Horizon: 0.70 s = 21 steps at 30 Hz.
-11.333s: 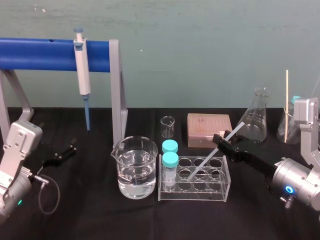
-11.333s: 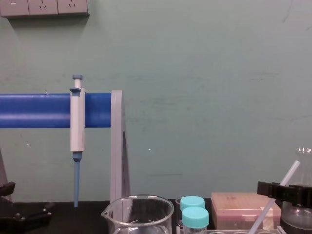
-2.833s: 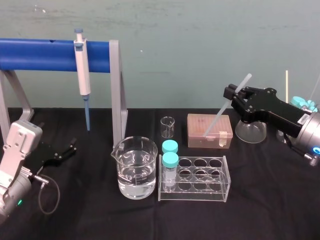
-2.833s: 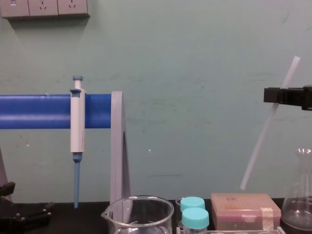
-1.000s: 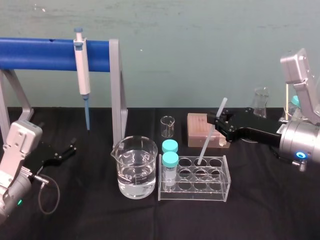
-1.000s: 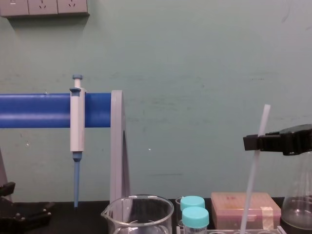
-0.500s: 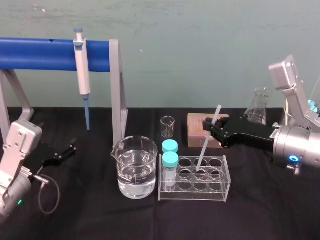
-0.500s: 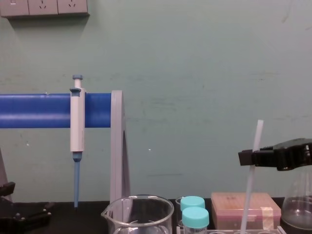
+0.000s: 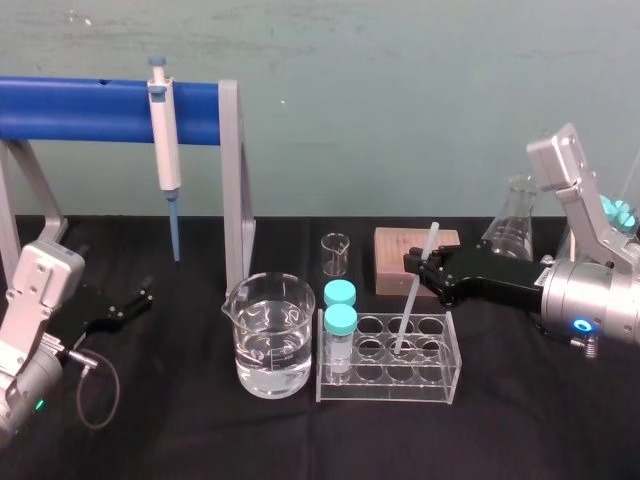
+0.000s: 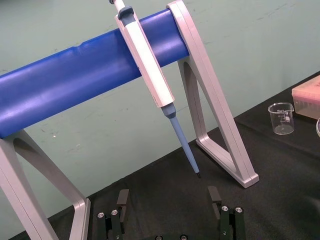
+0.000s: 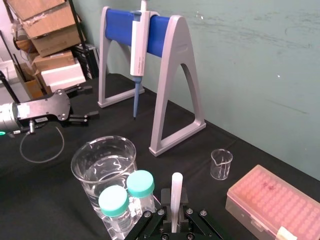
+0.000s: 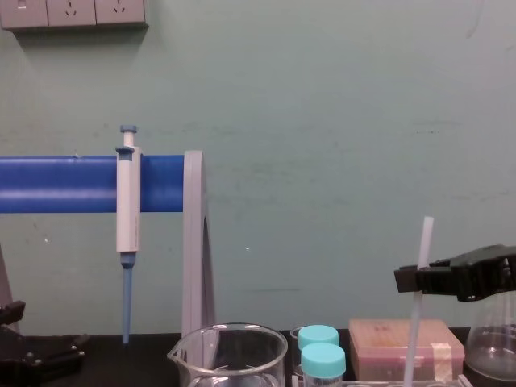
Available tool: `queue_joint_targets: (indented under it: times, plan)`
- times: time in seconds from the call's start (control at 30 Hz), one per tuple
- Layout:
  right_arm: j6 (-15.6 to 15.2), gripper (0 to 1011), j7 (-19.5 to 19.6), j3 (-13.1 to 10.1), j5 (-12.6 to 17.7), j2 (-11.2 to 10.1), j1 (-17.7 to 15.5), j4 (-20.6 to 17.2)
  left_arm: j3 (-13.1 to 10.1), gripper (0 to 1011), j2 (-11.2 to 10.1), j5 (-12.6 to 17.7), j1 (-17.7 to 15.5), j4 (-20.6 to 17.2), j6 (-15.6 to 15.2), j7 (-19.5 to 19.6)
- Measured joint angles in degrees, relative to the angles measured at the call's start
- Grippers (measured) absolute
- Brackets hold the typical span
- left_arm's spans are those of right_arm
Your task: Pick up the stirring rod with one hand, then place it down.
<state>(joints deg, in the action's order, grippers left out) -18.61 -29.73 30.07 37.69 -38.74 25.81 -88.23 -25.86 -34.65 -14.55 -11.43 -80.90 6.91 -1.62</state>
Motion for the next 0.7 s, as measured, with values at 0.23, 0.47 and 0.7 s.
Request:
queue_joint_targets:
  times: [0.23, 0.47, 0.7]
  plan:
    - [-0.02, 78, 0.07, 0.21, -0.82, 0.36, 0.11, 0.89, 0.0, 1000, 0.0, 0.0, 0.0, 0.0, 0.0, 0.0]
    - [-0.09, 78, 0.05, 0.26, -1.4, 0.66, 0.12, 1.14, 0.0, 1000, 0.0, 0.0, 0.0, 0.0, 0.0, 0.0]
    - [-0.01, 78, 0.0, 0.34, -1.69, 0.67, 0.17, 1.15, 0.0, 1000, 0.0, 0.0, 0.0, 0.0, 0.0, 0.0]
